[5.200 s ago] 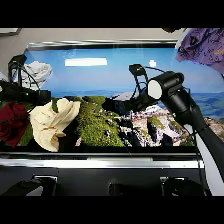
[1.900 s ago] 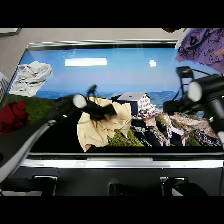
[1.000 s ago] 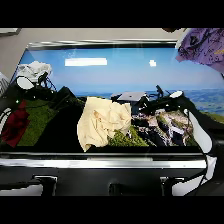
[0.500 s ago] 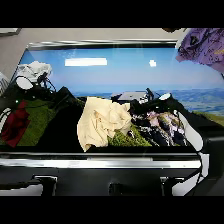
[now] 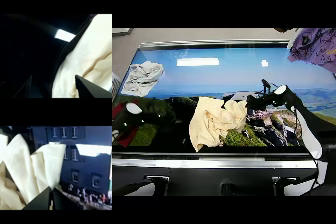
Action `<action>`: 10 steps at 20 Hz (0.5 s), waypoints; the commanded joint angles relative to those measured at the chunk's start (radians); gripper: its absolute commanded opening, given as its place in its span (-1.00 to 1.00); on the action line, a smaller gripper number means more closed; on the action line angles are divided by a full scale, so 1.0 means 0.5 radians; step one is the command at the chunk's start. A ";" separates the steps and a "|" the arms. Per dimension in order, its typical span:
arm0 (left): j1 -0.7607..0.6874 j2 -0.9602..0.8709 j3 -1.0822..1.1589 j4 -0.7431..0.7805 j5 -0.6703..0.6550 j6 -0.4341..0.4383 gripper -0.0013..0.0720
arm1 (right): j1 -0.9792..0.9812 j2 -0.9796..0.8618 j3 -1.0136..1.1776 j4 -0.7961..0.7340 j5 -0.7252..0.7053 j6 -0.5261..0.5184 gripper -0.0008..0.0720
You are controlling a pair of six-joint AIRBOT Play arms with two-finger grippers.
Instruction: Fold the clothes and pants, and hang the long-sleeved shirts on hangers.
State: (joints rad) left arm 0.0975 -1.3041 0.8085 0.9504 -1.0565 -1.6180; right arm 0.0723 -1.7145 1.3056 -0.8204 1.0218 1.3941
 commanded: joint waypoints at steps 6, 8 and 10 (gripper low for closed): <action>-0.291 -0.089 -0.314 -0.430 0.527 0.312 0.72 | 0.000 0.168 0.010 -0.127 0.192 0.085 -0.92; -0.336 -0.139 -0.314 -0.542 0.657 0.314 0.60 | 0.000 0.221 0.010 -0.129 0.224 0.085 -0.92; -0.349 -0.150 -0.267 -0.580 0.701 0.320 -0.89 | -0.001 0.307 0.011 -0.132 0.224 0.085 -0.92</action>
State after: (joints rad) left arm -0.0521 -1.3617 0.6624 0.7265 -0.7834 -1.4723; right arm 0.0723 -1.6058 1.3094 -0.8814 1.1156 1.4334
